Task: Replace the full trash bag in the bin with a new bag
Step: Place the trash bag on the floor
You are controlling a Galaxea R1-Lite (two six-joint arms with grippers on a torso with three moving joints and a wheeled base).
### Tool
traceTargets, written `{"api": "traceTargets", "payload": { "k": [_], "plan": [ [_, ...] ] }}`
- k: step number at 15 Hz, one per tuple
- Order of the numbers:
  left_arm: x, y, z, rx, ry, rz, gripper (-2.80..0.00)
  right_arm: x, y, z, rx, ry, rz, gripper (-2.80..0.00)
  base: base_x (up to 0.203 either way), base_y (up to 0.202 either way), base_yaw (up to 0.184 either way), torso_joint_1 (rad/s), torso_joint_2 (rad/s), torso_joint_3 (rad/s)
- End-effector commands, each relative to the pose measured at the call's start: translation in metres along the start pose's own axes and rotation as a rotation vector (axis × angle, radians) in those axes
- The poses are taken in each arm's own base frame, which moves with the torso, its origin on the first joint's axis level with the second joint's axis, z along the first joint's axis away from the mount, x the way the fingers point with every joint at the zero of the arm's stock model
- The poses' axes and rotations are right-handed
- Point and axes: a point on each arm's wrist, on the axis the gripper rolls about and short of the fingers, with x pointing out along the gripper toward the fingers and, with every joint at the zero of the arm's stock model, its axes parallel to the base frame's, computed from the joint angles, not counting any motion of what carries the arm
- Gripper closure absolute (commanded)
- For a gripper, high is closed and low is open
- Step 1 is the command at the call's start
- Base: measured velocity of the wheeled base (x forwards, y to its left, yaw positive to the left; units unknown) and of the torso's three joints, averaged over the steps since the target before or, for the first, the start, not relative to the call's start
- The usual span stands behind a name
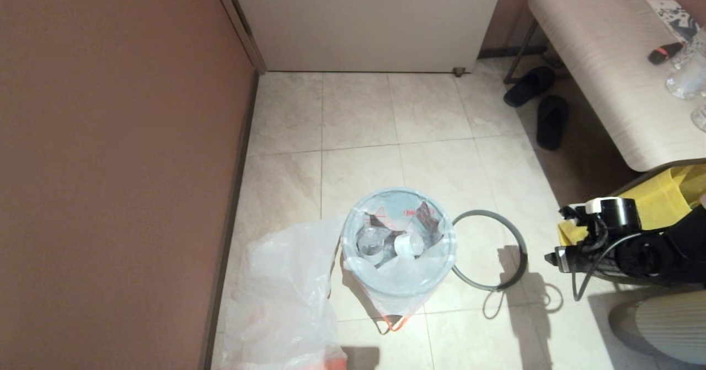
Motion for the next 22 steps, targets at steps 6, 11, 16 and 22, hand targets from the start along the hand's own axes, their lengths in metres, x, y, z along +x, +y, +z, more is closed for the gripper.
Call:
{"api": "traceTargets", "payload": {
  "k": [6, 11, 16, 22],
  "plan": [
    [0.000, 0.000, 0.000, 0.000, 0.001, 0.000, 0.00, -0.133, 0.020, 0.004, 0.060, -0.142, 0.069, 0.00, 0.000, 0.000, 0.000, 0.000, 0.00, 0.000],
    [0.000, 0.000, 0.000, 0.000, 0.001, 0.000, 0.00, -0.153, 0.032, -0.004, 0.155, -0.076, 0.127, 0.00, 0.000, 0.000, 0.000, 0.000, 0.00, 0.000],
    [0.000, 0.000, 0.000, 0.000, 0.001, 0.000, 0.00, -0.162, 0.073, -0.021, 0.223, 0.083, 0.298, 0.00, 0.000, 0.000, 0.000, 0.000, 0.00, 0.000],
    [0.000, 0.000, 0.000, 0.000, 0.001, 0.000, 0.00, -0.139, 0.128, -0.026, 0.189, 0.203, 0.393, 0.00, 0.000, 0.000, 0.000, 0.000, 0.00, 0.000]
  ]
}}
